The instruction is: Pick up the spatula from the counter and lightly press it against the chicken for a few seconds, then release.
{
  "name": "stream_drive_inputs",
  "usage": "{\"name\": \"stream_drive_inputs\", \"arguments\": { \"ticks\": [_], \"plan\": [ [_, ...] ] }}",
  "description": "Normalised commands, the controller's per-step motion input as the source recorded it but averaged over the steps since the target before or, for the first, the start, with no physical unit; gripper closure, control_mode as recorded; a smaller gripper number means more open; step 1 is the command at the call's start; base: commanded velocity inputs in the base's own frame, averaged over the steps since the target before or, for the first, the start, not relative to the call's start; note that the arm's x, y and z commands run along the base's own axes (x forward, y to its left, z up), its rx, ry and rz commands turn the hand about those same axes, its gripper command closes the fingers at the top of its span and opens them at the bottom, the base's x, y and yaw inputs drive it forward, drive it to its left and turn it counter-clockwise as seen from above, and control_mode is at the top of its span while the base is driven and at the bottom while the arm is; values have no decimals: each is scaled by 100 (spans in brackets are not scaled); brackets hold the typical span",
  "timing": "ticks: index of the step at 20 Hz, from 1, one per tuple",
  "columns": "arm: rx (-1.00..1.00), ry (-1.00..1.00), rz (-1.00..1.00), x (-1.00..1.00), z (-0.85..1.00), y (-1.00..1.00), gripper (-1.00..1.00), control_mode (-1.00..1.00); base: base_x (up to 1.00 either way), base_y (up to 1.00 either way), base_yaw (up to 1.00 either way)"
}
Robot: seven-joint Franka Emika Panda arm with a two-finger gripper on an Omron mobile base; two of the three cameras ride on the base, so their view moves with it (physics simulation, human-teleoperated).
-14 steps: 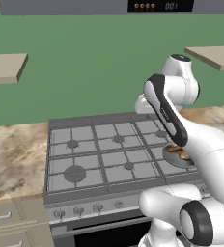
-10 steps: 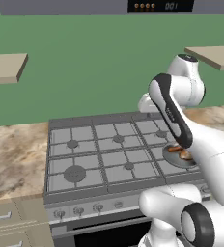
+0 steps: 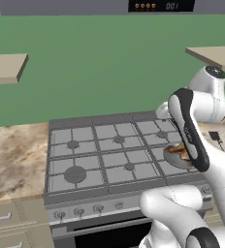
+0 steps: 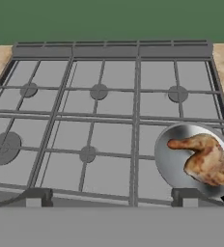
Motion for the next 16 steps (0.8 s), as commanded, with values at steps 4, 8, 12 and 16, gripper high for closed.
{"name": "stream_drive_inputs", "arguments": {
  "ticks": [4,8,12,16],
  "plan": [
    [-3,-5,0,-8,0,-60,-100,-100,0,0,0],
    [-4,-4,0,-3,-7,-58,-100,-100,0,0,0],
    [-5,-4,0,0,-3,-59,-100,-100,0,0,0],
    [-7,0,0,0,0,-57,-100,-100,0,0,0]
  ]
}}
